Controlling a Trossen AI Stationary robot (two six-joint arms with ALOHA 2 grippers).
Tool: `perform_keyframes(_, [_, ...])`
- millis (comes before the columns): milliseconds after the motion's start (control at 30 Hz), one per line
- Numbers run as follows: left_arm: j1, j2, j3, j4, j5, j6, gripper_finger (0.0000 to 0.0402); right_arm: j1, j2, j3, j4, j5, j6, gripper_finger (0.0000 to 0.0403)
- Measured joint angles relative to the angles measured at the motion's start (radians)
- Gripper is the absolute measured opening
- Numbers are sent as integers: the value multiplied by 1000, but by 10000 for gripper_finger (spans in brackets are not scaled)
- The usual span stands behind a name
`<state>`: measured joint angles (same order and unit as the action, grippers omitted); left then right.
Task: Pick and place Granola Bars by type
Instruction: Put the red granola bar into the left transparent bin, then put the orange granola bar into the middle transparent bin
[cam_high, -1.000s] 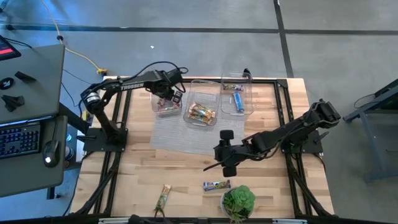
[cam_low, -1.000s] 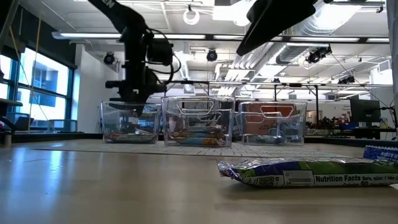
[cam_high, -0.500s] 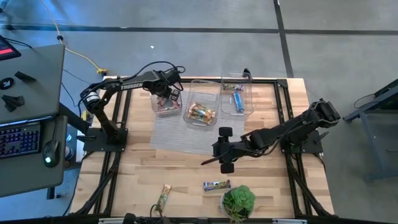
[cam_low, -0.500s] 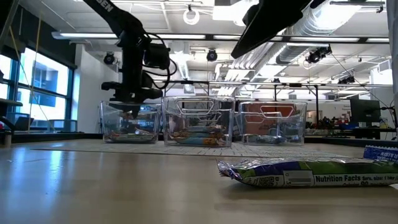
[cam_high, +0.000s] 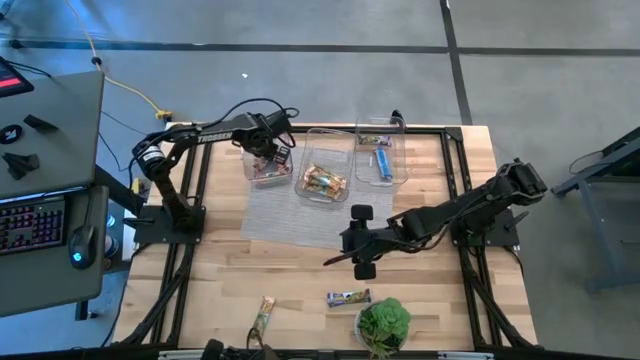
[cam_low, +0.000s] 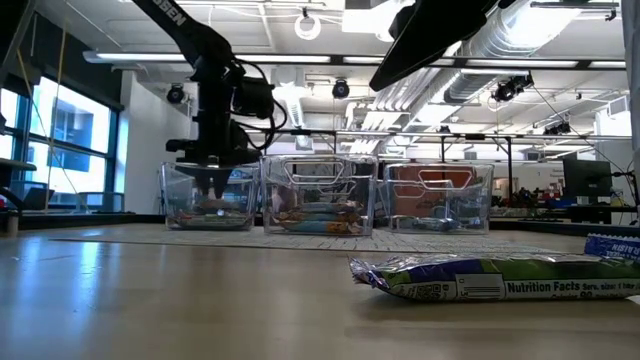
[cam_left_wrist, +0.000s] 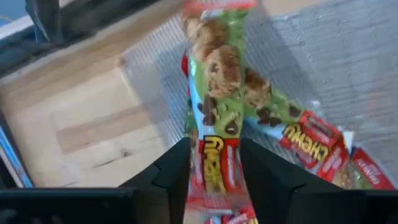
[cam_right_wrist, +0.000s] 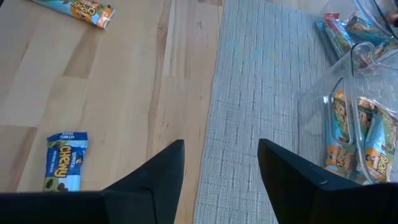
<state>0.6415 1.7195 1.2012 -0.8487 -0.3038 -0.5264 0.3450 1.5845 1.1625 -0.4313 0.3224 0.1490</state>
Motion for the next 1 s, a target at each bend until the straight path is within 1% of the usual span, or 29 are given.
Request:
perform_keyframes(133, [0, 11, -1, 19, -10, 11, 166, 0, 0, 0, 0, -4, 0, 188])
perform_keyframes(200, [0, 11, -1, 27, -16, 40, 183, 0, 0, 0, 0, -3, 0, 188])
perform_keyframes(233, [0, 12, 0, 34, -2, 57, 190, 0, 0, 0, 0, -4, 0, 188])
perform_keyframes(267, [0, 12, 3, 29, 34, 78, 194, 0, 0, 0, 0, -4, 0, 188])
perform_keyframes(367, [0, 10, 43, -33, 194, 161, 199, 0, 0, 0, -4, -8, 0, 188])
perform_keyframes(433, [-1, 3, 92, -130, 263, 206, 199, 0, 0, 0, -5, -31, -2, 188])
perform_keyframes(500, [-1, 0, 158, -260, 307, 234, 200, 0, 0, 0, -5, -94, -30, 188])
perform_keyframes(567, [-2, -11, 225, -386, 314, 240, 200, 1, 10, 1, -2, -173, -71, 188])
perform_keyframes(600, [-9, -21, 255, -425, 313, 240, 200, 5, 20, 1, 4, -193, -82, 188])
perform_keyframes(667, [-27, -52, 305, -472, 309, 241, 200, 11, 48, 1, 30, -195, -86, 188])
perform_keyframes(733, [-60, -101, 348, -476, 310, 242, 200, 12, 79, 1, 66, -198, -84, 188])
perform_keyframes(767, [-79, -127, 368, -478, 313, 242, 200, 9, 97, 1, 82, -216, -86, 188])
perform_keyframes(867, [-141, -214, 408, -478, 306, 241, 200, 1, 148, 1, 125, -324, -97, 188])
perform_keyframes(967, [-200, -300, 423, -477, 243, 222, 200, 6, 184, 1, 161, -435, -134, 188])
perform_keyframes(1000, [-218, -326, 424, -478, 218, 210, 200, 15, 197, 2, 167, -456, -159, 188])
